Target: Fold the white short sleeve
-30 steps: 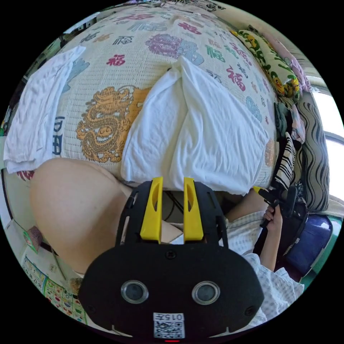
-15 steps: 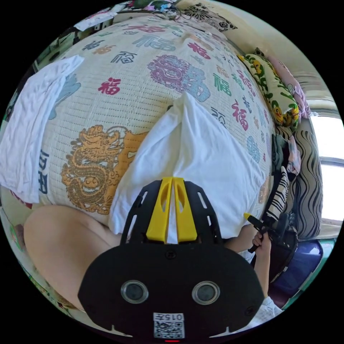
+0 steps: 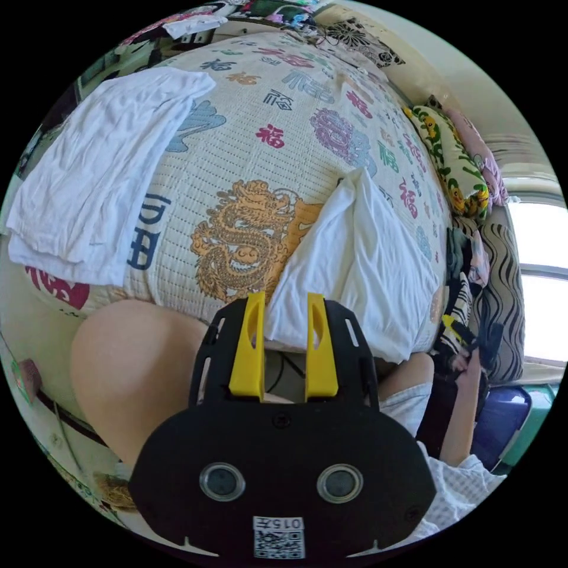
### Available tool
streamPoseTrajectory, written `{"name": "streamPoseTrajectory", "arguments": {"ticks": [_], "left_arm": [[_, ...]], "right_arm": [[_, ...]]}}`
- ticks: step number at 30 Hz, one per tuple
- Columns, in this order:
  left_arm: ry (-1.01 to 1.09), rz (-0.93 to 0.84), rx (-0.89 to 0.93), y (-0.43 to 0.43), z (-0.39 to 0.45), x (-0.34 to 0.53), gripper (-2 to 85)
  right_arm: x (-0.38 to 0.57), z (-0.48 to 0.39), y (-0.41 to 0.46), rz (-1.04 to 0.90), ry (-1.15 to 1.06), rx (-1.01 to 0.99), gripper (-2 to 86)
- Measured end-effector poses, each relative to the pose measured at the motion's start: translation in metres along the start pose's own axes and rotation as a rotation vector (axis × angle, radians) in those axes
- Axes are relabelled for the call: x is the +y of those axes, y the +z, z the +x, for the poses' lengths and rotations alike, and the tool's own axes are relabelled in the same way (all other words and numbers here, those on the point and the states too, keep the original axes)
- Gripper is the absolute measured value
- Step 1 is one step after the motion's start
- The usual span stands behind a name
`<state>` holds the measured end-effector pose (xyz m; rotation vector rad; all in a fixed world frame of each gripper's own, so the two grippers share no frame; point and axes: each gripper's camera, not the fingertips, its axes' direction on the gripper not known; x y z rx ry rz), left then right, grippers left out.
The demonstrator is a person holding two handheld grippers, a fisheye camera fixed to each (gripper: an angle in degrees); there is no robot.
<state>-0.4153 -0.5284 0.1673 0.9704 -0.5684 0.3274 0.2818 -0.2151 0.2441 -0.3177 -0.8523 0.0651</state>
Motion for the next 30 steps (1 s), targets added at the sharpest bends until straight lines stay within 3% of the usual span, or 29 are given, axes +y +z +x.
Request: {"name": "streamPoseTrajectory", "arguments": {"ticks": [3,9,14,18,22,30], "left_arm": [[0.058,-0.073,0.047,0.016,0.001,0.0,10.1],[0.151,-0.134,-0.086,0.029,0.007,-0.011,6.5],[0.11,-0.147,0.064,0.026,-0.017,-0.016,2.6],[0.101,-0.156,0.12,0.029,-0.023,-0.022,-0.1],[0.093,-0.099,0.208,0.017,-0.035,-0.019,-0.8],[0.004,0.101,0.487,-0.029,-0.087,-0.013,-0.9]], "right_arm": [[-0.051,-0.072,0.019,-0.041,-0.152,-0.002,6.9],[-0.152,-0.22,0.103,-0.157,-0.428,0.086,7.1],[-0.22,-0.313,0.217,-0.388,-0.508,0.166,10.4],[-0.244,-0.346,0.277,-0.48,-0.533,0.353,8.9],[-0.253,-0.357,0.321,-0.55,-0.571,0.586,0.5],[-0.286,-0.38,0.3,-0.401,-0.526,0.583,-1.0]]}}
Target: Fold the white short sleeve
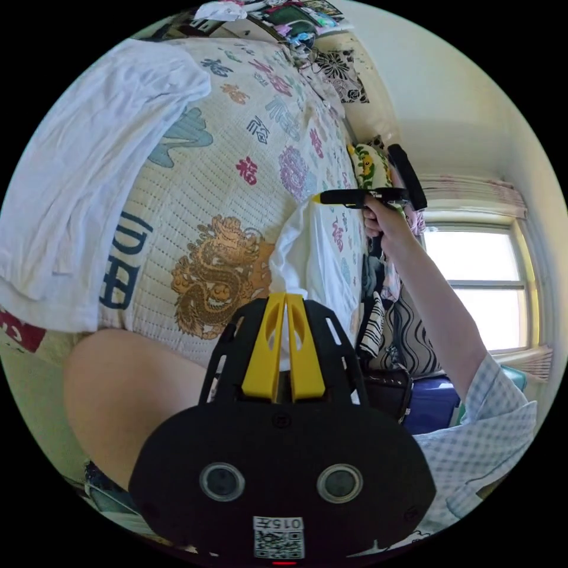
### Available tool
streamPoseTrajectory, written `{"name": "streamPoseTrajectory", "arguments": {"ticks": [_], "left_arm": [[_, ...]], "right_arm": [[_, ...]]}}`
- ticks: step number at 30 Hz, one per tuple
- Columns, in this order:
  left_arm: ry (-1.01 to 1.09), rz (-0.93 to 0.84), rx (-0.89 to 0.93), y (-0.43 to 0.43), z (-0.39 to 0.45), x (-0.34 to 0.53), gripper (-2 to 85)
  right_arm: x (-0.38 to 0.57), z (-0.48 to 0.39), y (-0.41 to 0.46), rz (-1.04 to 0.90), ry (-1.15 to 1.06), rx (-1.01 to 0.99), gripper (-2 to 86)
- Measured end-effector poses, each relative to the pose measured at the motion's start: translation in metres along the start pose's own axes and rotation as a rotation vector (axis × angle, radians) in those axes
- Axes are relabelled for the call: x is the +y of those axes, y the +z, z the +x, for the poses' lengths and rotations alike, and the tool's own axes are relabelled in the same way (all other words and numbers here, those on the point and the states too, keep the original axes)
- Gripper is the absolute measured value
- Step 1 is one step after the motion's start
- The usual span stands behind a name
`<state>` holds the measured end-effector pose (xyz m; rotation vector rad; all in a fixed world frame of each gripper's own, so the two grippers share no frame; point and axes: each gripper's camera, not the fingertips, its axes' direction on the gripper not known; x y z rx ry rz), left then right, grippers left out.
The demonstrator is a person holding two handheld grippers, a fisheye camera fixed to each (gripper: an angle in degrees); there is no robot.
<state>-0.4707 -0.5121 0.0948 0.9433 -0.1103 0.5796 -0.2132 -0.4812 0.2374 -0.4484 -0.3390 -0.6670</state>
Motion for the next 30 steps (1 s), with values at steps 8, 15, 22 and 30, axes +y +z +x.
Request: {"name": "streamPoseTrajectory", "arguments": {"ticks": [8,15,22,30], "left_arm": [[0.101,0.12,-0.028,-0.066,0.0,0.019,-0.9],[0.308,0.016,0.043,-0.022,0.054,0.08,-0.9],[0.566,-0.241,0.035,0.123,0.136,0.145,-0.9],[0.747,-0.519,-0.042,0.291,0.172,0.203,-0.8]], "right_arm": [[0.004,0.019,-0.065,0.169,0.013,-0.182,-1.0],[0.107,0.104,-0.077,0.29,0.01,-0.296,-1.0],[0.277,0.247,-0.032,0.372,0.166,-0.469,-0.6],[0.381,0.352,0.065,0.382,0.416,-0.627,-0.3]]}}
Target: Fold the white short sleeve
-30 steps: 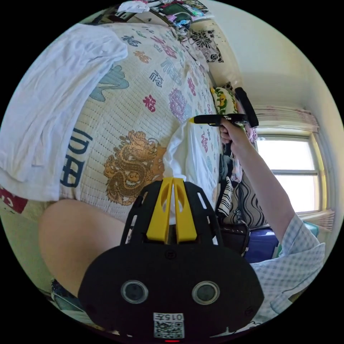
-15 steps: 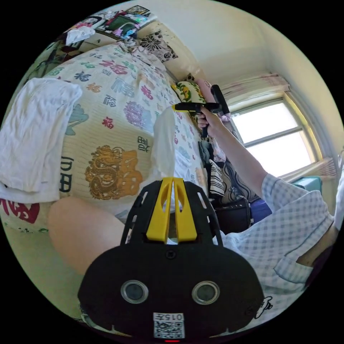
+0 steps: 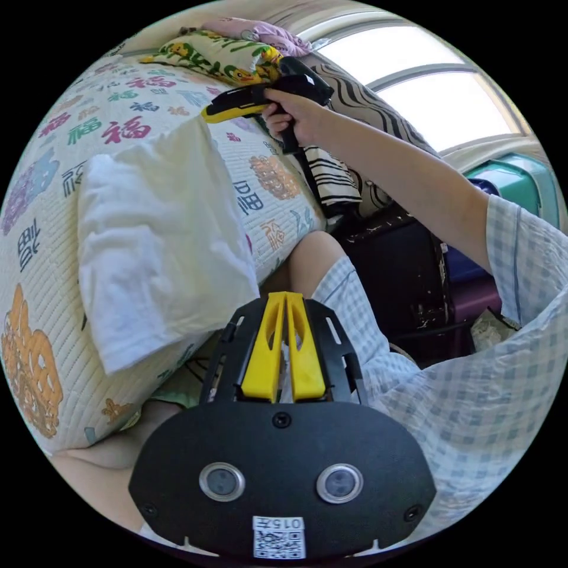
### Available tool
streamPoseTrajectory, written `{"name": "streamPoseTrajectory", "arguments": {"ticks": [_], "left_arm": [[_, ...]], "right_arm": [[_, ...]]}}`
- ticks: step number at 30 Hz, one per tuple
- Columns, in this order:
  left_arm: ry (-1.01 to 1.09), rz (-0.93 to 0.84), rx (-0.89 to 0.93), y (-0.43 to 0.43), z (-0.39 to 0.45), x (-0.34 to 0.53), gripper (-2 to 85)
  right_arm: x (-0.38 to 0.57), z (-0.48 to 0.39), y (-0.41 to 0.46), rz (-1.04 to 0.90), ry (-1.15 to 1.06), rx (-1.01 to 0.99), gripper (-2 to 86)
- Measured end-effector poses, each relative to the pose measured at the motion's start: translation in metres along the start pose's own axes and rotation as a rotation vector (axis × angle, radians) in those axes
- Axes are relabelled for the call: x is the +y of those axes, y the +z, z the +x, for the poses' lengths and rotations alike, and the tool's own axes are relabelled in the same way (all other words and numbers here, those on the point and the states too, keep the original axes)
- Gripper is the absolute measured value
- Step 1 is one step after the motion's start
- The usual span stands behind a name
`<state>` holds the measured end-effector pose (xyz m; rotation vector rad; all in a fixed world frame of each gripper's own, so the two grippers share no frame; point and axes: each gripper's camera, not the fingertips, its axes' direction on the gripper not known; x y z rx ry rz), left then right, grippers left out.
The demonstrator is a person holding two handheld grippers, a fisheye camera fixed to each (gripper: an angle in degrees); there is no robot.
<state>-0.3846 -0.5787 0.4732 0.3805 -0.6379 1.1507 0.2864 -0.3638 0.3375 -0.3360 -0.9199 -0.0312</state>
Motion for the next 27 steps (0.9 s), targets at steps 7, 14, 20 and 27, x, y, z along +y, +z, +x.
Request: {"name": "streamPoseTrajectory", "arguments": {"ticks": [7,14,20,27], "left_arm": [[0.044,-0.112,-0.065,0.065,0.009,-0.011,1.3],[-0.035,0.014,-0.294,0.041,-0.04,-0.021,5.7],[-0.017,-0.085,-0.429,0.077,-0.067,-0.035,6.0],[-0.102,-0.088,-0.344,0.087,-0.093,-0.047,4.8]], "right_arm": [[0.038,0.075,-0.006,0.027,0.081,-0.118,0.8],[0.107,0.081,-0.014,0.047,0.1,-0.167,7.1],[0.194,0.04,0.033,-0.092,0.057,-0.107,7.0],[0.222,0.05,0.036,-0.077,0.133,-0.052,-0.7]]}}
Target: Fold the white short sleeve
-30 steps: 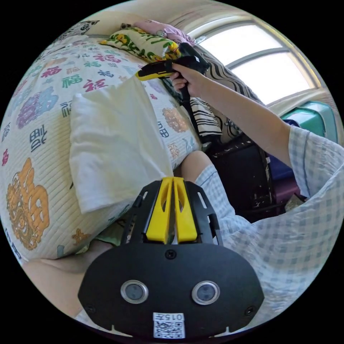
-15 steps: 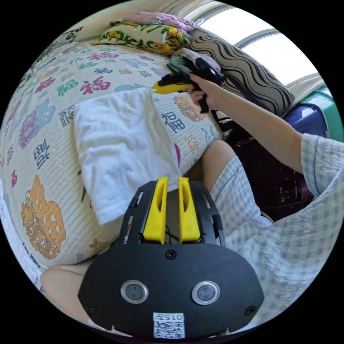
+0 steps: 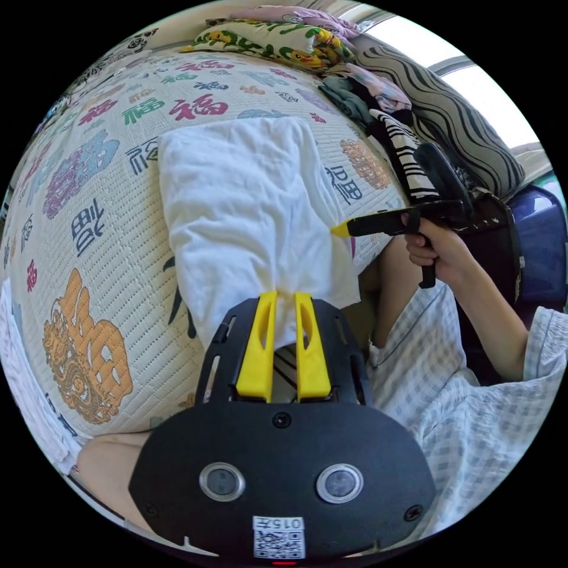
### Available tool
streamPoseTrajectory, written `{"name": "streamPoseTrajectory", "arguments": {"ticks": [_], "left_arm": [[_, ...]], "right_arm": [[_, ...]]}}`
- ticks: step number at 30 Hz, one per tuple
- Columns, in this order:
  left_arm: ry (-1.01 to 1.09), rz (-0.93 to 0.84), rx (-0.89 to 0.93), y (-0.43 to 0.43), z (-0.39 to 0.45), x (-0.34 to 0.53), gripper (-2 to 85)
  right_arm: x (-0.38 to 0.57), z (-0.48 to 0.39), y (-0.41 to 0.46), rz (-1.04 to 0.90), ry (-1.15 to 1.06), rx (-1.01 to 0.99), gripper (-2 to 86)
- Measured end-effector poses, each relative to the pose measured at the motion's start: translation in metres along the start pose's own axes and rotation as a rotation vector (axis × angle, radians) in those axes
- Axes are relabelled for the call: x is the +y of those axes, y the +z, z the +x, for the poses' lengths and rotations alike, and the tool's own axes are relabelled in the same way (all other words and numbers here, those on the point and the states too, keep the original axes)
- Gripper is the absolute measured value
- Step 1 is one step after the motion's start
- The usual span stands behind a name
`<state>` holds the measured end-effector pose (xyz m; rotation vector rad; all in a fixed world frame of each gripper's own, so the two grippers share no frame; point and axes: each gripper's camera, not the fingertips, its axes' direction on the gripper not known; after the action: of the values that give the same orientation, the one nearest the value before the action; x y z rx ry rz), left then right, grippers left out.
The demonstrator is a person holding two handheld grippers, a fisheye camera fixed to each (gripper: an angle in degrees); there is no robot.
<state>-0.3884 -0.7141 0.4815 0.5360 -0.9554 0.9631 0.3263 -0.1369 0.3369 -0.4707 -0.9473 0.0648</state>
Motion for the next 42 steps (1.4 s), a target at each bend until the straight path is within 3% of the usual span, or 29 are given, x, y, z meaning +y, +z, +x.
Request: {"name": "streamPoseTrajectory", "arguments": {"ticks": [5,9,12,17,22,26,30,39,42], "left_arm": [[-0.019,-0.042,0.011,0.01,-0.01,-0.011,0.9],[-0.01,-0.061,0.062,-0.003,-0.022,-0.027,3.7],[0.006,0.067,0.094,-0.046,-0.042,-0.048,6.4],[-0.192,0.269,0.108,-0.094,-0.124,-0.119,8.2],[-0.313,0.17,0.232,-0.065,-0.172,-0.183,6.4],[-0.32,0.12,0.155,-0.06,-0.179,-0.204,0.9],[-0.313,0.172,-0.044,-0.081,-0.18,-0.203,-0.2],[-0.33,0.248,0.261,-0.124,-0.178,-0.114,7.7],[-0.35,0.21,0.303,-0.124,-0.165,-0.072,8.4]], "right_arm": [[0.04,0.021,-0.014,0.047,0.061,-0.003,-0.4],[0.046,0.027,-0.033,0.124,0.053,-0.068,1.6],[0.035,0.032,-0.067,0.249,0.023,-0.117,5.3],[-0.027,0.027,-0.083,0.291,-0.005,-0.112,8.3],[-0.066,0.019,-0.047,0.184,0.038,-0.057,4.6],[-0.059,0.028,-0.051,0.223,0.056,0.003,0.6],[-0.051,0.052,-0.051,0.244,0.117,-0.066,1.1],[0.036,0.033,-0.052,0.212,0.022,-0.217,6.4],[0.075,0.022,-0.028,0.141,0.031,-0.177,7.8]]}}
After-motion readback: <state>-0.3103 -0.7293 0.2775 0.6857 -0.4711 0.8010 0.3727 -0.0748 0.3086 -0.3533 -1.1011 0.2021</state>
